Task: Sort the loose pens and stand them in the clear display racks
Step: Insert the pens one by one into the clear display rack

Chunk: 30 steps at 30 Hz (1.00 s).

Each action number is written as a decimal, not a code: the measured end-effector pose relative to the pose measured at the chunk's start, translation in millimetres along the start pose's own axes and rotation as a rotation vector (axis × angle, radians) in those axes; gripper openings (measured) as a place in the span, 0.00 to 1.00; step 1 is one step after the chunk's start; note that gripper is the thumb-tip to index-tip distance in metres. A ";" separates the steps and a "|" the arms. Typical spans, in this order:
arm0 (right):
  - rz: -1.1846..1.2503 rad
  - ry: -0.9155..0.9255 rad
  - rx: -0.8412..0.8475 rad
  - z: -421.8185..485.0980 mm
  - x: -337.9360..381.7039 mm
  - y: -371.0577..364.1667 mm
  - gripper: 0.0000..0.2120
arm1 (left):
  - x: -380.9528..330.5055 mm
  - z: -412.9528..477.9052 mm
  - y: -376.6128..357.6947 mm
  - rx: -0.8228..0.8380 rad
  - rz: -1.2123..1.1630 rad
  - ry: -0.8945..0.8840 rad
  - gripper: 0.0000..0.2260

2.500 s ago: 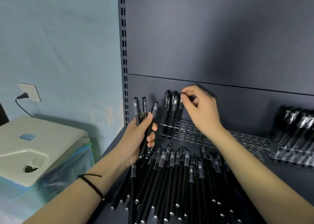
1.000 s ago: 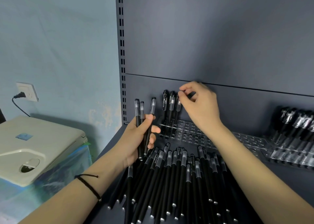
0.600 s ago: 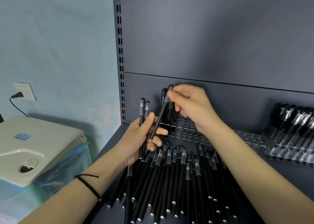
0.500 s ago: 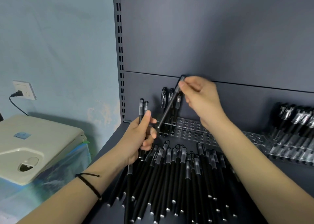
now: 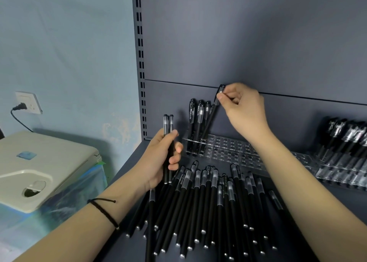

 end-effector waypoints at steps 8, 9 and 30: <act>-0.031 -0.057 0.143 3.6 -2.4 0.0 0.03 | -4.0 0.3 -3.7 0.067 0.072 -0.057 0.07; -0.041 -0.067 0.190 3.4 -4.0 -5.9 0.05 | -4.6 0.4 -4.4 0.072 0.086 -0.063 0.08; 0.435 -0.141 0.380 -9.1 -2.1 -46.2 0.06 | -6.1 -4.5 -25.9 0.175 0.027 -0.067 0.08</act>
Point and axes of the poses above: each hand's wrist, its own z-axis towards the middle knuckle, its own y-axis out of the back of the hand, x = y × z, the point moved 10 cm from there along z, towards the middle knuckle, and after that the axes turned 12 degrees about x, right-handed, at the moved point
